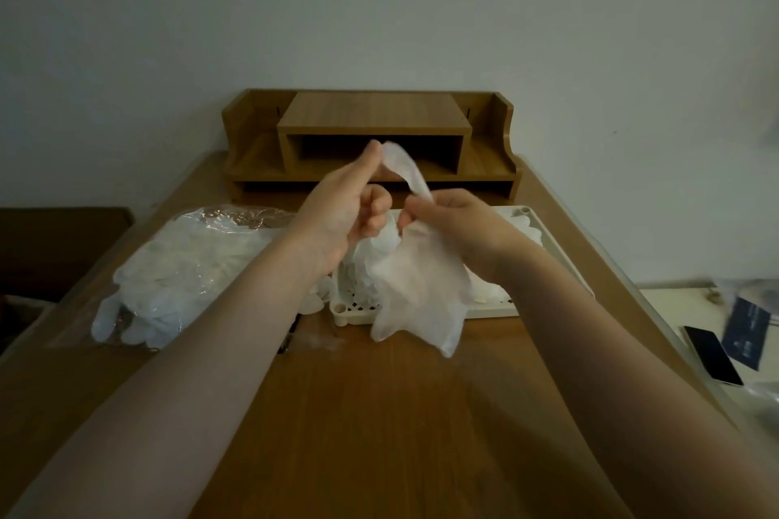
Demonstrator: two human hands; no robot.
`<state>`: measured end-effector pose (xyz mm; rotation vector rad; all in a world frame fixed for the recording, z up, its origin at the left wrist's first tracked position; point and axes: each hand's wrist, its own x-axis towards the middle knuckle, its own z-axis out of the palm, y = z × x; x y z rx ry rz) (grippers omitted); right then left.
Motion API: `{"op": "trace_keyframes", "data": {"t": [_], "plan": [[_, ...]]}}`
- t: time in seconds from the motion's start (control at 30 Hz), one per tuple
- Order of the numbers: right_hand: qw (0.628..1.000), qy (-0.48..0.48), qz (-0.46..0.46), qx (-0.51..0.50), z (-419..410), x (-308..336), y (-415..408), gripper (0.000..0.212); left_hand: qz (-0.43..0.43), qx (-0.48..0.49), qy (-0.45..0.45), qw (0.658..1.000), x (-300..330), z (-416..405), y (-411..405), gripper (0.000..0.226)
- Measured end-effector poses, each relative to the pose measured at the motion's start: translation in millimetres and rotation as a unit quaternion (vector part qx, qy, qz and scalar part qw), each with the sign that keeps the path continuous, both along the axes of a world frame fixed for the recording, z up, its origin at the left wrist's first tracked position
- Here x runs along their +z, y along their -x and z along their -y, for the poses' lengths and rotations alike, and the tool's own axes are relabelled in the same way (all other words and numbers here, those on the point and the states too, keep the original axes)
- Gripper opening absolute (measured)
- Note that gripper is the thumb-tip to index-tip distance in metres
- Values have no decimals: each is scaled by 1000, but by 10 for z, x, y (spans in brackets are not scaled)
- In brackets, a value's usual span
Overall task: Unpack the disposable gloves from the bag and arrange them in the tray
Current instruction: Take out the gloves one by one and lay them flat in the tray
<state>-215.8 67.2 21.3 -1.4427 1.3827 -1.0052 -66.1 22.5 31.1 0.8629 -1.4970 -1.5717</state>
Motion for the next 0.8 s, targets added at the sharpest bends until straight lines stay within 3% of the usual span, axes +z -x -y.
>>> {"op": "trace_keyframes", "data": {"t": [0.1,0.17,0.23,0.3,0.4,0.57,0.7,0.8], "plan": [[970,-42,198,-136,49,70,47,30,66,-29,92,993,-185,-68,-38,72],[929,-78,325,-155,46,103,76,30,156,-69,114,979,-329,-75,-50,70],[915,-87,364,-153,29,112,98,31,217,-67,95,969,-417,-40,-22,54],[911,-86,374,-149,19,107,92,33,199,-86,51,975,-465,-9,1,60],[917,-61,362,-157,31,115,83,39,114,-135,-1,984,-468,-55,37,57],[927,20,332,-174,32,134,251,41,107,-102,-24,989,-458,-49,9,40],[952,52,218,-208,-25,127,480,10,138,-33,29,989,-374,7,-120,9],[968,-2,73,-241,10,59,612,42,72,-9,61,996,-196,49,-142,4]]}}
